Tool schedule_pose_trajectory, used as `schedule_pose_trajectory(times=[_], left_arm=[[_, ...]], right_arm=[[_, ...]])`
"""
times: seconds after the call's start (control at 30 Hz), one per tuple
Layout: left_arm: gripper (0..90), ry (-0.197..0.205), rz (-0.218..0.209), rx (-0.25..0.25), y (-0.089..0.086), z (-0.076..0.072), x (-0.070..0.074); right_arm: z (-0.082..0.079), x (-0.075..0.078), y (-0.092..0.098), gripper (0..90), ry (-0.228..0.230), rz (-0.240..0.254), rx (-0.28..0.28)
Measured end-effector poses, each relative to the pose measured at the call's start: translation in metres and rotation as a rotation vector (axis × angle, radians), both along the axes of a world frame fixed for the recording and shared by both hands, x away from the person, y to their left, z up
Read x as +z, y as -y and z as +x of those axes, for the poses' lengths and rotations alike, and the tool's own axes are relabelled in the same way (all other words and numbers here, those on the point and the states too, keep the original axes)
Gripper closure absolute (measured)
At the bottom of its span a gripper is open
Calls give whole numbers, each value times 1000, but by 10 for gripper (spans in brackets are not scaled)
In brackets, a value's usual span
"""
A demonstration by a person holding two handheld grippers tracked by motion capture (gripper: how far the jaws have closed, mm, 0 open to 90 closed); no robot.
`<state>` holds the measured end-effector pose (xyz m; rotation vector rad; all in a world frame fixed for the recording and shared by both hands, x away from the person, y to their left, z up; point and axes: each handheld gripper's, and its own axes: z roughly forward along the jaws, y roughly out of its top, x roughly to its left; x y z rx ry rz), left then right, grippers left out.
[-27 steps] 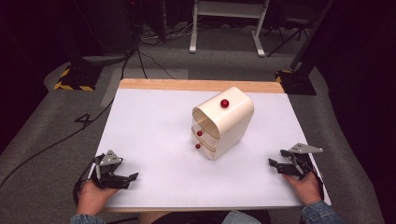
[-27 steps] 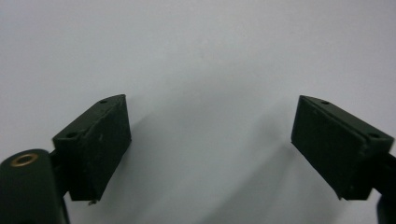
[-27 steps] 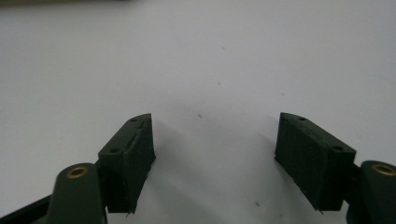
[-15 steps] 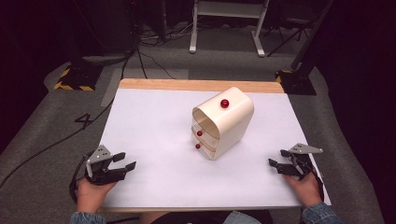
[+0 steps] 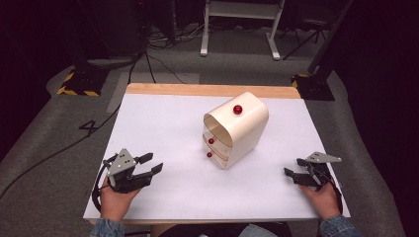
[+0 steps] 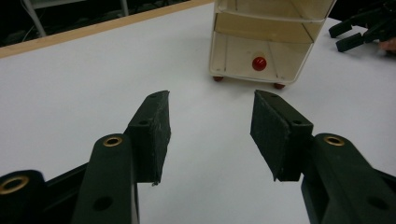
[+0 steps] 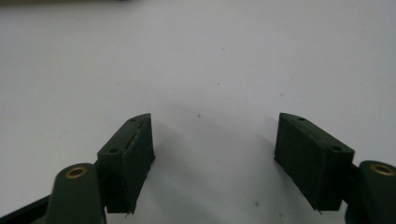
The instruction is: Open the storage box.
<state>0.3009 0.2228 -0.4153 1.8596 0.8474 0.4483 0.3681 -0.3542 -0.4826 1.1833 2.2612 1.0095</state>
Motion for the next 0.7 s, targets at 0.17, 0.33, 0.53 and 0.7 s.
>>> schedule_pose_trajectory(times=[0.17,0.33,0.53,0.7], left_arm=[[495,4,0,-26,16,7,0],[503,-43,5,-52,38,22,-4],[508,-30,-40,-98,61,37,-8],[527,-7,-62,-117,73,46,-15]], right_arm=[[0,0,0,281,1,-1,-1],[0,0,0,280,1,-1,-1],[0,0,0,280,3,-3,-2],[-1,0,-1,281,5,-3,-2]])
